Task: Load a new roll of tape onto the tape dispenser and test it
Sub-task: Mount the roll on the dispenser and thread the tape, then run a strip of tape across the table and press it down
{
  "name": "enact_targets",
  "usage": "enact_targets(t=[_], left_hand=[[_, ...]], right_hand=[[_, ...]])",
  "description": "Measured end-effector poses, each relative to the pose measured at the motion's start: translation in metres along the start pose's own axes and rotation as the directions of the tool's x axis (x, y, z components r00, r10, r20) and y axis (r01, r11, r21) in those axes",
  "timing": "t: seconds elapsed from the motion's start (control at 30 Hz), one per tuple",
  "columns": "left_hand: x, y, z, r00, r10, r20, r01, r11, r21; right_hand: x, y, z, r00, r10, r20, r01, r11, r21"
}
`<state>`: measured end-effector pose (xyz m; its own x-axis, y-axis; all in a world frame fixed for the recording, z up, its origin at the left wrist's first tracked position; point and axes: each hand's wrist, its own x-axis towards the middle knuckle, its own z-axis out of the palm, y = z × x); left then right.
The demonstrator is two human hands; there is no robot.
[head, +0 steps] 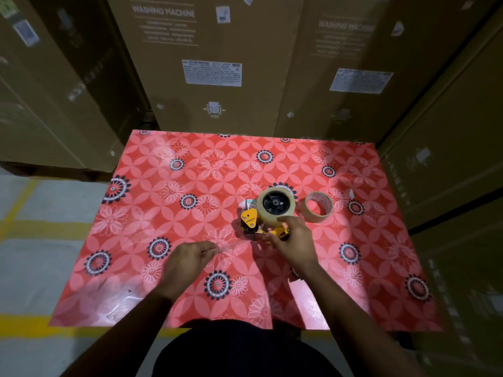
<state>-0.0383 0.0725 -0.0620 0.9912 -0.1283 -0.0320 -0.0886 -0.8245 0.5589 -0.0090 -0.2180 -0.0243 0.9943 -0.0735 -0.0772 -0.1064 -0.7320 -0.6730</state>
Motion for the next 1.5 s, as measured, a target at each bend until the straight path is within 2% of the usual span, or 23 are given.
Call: enact_targets(t=[0.07, 0.1, 0.13, 0.17, 0.2, 0.23, 0.27, 0.33, 0.4, 0.5, 0.6, 0.73, 0.87, 1.0, 1.1, 1.23, 1.3, 1.4, 1.5], left_hand=[[-0.001, 0.002, 0.004, 0.996, -0.084, 0.012, 0.085, 0.988, -0.128], [-0.002, 0.004, 0.006, 0.992, -0.127, 0.015, 0.128, 0.974, -0.185], [-0.003, 0.005, 0.008, 0.986, -0.167, 0.015, 0.166, 0.958, -0.235], [-0.004, 0.006, 0.010, 0.978, -0.207, 0.016, 0.203, 0.937, -0.285], [-0.006, 0.008, 0.012, 0.967, -0.255, 0.024, 0.248, 0.908, -0.337], [-0.007, 0.010, 0.014, 0.952, -0.303, 0.039, 0.294, 0.872, -0.391], [-0.008, 0.014, 0.015, 0.937, -0.345, 0.055, 0.333, 0.834, -0.440], [-0.010, 0.020, 0.017, 0.914, -0.400, 0.065, 0.376, 0.775, -0.508], [-0.011, 0.027, 0.016, 0.901, -0.430, 0.053, 0.391, 0.755, -0.526], [-0.010, 0.030, 0.019, 0.883, -0.470, 0.027, 0.416, 0.752, -0.512], [-0.007, 0.030, 0.020, 0.852, -0.521, 0.045, 0.454, 0.694, -0.558], [-0.003, 0.036, 0.020, 0.787, -0.616, 0.048, 0.472, 0.548, -0.691], [0.000, 0.038, 0.023, 0.737, -0.671, 0.084, 0.493, 0.449, -0.745], [0.000, 0.039, 0.024, 0.709, -0.699, 0.090, 0.501, 0.409, -0.762], [0.002, 0.041, 0.023, 0.691, -0.721, 0.045, 0.480, 0.412, -0.774], [0.007, 0.047, 0.022, 0.655, -0.755, 0.032, 0.455, 0.361, -0.814], [0.009, 0.047, 0.024, 0.634, -0.771, 0.060, 0.473, 0.326, -0.819], [0.014, 0.043, 0.022, 0.618, -0.779, 0.107, 0.485, 0.271, -0.831], [0.017, 0.041, 0.007, 0.601, -0.774, 0.201, 0.434, 0.104, -0.895]], right_hand=[[0.003, 0.015, -0.018, 0.992, 0.123, 0.000, -0.122, 0.987, 0.107], [0.006, 0.022, -0.027, 0.972, 0.231, 0.038, -0.234, 0.959, 0.163], [0.011, 0.030, -0.035, 0.922, 0.360, 0.143, -0.385, 0.892, 0.239], [0.015, 0.036, -0.041, 0.830, 0.465, 0.308, -0.550, 0.775, 0.312], [0.019, 0.043, -0.045, 0.711, 0.508, 0.486, -0.689, 0.643, 0.334], [0.022, 0.051, -0.047, 0.614, 0.483, 0.624, -0.765, 0.558, 0.321], [0.025, 0.061, -0.045, 0.558, 0.423, 0.714, -0.796, 0.517, 0.315], [0.032, 0.076, -0.040, 0.507, 0.301, 0.807, -0.820, 0.456, 0.345], [0.037, 0.081, -0.033, 0.412, 0.126, 0.902, -0.874, 0.334, 0.352], [0.041, 0.079, -0.025, 0.220, -0.139, 0.966, -0.941, 0.230, 0.247], [0.041, 0.072, -0.019, 0.111, -0.264, 0.958, -0.952, 0.250, 0.179], [0.038, 0.065, -0.013, 0.090, -0.352, 0.932, -0.952, 0.244, 0.184], [0.036, 0.067, -0.008, 0.118, -0.365, 0.924, -0.954, 0.215, 0.207], [0.033, 0.065, 0.003, 0.194, -0.292, 0.937, -0.961, 0.133, 0.241], [0.030, 0.059, 0.007, 0.220, -0.246, 0.944, -0.964, 0.093, 0.249], [0.029, 0.044, 0.000, 0.182, -0.230, 0.956, -0.970, 0.115, 0.212], [0.028, 0.033, -0.007, 0.195, -0.200, 0.960, -0.960, 0.159, 0.229], [0.027, 0.022, -0.012, 0.264, -0.071, 0.962, -0.908, 0.319, 0.272], [0.030, 0.013, -0.018, 0.378, 0.005, 0.926, -0.802, 0.501, 0.325]])
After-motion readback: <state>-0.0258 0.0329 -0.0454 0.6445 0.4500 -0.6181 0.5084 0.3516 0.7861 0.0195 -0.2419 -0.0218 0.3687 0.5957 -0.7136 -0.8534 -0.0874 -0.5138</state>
